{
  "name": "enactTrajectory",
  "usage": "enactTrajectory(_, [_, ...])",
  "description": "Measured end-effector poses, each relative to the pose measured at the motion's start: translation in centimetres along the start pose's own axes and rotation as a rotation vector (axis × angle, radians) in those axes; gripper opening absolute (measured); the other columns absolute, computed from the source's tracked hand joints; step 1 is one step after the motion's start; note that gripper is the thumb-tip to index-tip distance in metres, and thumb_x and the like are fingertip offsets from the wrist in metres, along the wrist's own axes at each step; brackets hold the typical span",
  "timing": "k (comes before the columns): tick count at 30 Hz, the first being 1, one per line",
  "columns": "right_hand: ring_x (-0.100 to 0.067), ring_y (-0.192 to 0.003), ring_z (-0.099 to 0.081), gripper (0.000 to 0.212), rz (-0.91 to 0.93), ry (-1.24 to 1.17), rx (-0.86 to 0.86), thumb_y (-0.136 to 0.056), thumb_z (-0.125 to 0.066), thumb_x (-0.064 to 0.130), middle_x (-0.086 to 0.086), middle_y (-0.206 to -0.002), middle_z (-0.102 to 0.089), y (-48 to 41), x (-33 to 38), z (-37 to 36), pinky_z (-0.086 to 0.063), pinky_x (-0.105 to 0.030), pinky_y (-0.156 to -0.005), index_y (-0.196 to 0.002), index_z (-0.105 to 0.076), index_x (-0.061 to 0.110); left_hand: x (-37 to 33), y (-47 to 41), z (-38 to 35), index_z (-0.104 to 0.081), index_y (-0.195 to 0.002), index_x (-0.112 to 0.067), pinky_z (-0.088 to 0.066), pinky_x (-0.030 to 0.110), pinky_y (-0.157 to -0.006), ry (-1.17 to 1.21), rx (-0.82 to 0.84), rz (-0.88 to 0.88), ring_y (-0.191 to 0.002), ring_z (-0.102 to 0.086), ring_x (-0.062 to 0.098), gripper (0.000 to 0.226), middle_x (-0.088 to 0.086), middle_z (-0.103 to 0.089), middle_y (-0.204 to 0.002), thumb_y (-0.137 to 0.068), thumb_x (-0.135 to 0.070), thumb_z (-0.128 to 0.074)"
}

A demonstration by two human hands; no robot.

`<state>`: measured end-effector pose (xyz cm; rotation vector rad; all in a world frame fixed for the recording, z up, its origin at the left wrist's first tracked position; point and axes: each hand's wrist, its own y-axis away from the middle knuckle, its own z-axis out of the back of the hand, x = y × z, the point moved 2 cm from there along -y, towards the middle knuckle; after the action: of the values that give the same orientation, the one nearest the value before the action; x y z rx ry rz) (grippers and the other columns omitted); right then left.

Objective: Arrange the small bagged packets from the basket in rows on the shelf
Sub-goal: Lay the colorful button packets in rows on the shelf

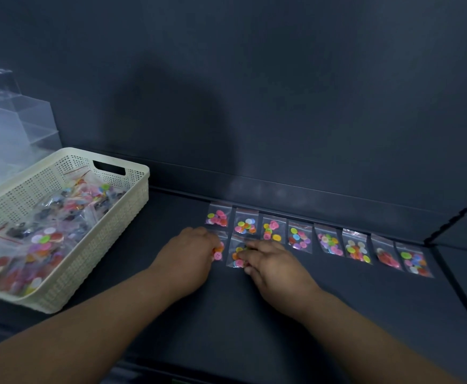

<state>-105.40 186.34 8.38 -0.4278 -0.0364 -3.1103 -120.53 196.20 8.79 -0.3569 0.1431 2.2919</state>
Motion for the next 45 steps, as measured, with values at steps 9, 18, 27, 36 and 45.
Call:
enactTrajectory(9, [-0.018, -0.133, -0.031, 0.039, -0.015, -0.020, -0.015, -0.099, -0.038, 0.033, 0.006, -0.147, -0.037, 0.0, -0.3, 0.0, -0.024, -0.026, -0.110, -0.136, -0.046, 0.027, 0.0, 0.2, 0.5, -0.058, -0.107, -0.024, -0.043, 0.028, -0.087, 0.029, 0.030, 0.001, -0.105, -0.049, 0.016, 0.019, -0.005, -0.052, -0.110, -0.090, -0.021, -0.051])
enactTrajectory(18, [-0.023, -0.141, -0.020, 0.045, -0.288, 0.049, -0.126, -0.099, -0.034, 0.029, -0.002, -0.154, -0.026, 1.1, -3.4, 1.1, -0.012, -0.032, -0.116, -0.143, -0.036, 0.022, -2.2, -0.4, 1.7, -0.045, -0.137, -0.020, -0.034, 0.027, -0.103, 0.023, -0.037, -0.077, -0.126, -0.041, 0.017, 0.041, -0.002, -0.044, -0.140, -0.095, -0.023, -0.045])
enactTrajectory(27, [-0.017, -0.146, -0.008, 0.054, -0.378, 0.125, -0.003, -0.100, -0.028, 0.038, -0.002, -0.159, -0.012, 2.8, -5.4, 0.9, 0.002, -0.033, -0.117, -0.149, -0.019, 0.018, -7.6, -3.0, -0.2, -0.028, -0.147, -0.015, -0.009, 0.031, -0.116, -0.174, 0.121, -0.299, -0.143, -0.018, 0.019, 0.054, 0.002, -0.025, -0.155, -0.098, -0.035, -0.038])
enactTrajectory(36, [-0.016, -0.146, -0.008, 0.053, -0.438, 0.116, -0.089, -0.100, -0.027, 0.037, -0.002, -0.158, -0.014, 4.3, -7.9, 2.0, 0.004, -0.034, -0.116, -0.149, -0.019, 0.018, -9.0, -5.2, -2.0, -0.025, -0.148, -0.015, -0.005, 0.036, -0.119, -0.242, 0.235, -0.259, -0.145, -0.012, 0.018, 0.059, 0.004, -0.016, -0.158, -0.097, -0.043, -0.036])
enactTrajectory(45, [-0.018, -0.145, -0.012, 0.056, -0.477, 0.118, -0.090, -0.099, -0.026, 0.040, -0.003, -0.157, -0.018, 4.9, -9.0, 1.4, 0.003, -0.037, -0.117, -0.149, -0.019, 0.015, -10.9, -5.8, -2.1, -0.019, -0.150, -0.015, -0.001, 0.033, -0.116, -0.211, 0.196, -0.292, -0.145, -0.010, 0.017, 0.061, 0.003, -0.014, -0.158, -0.098, -0.042, -0.036])
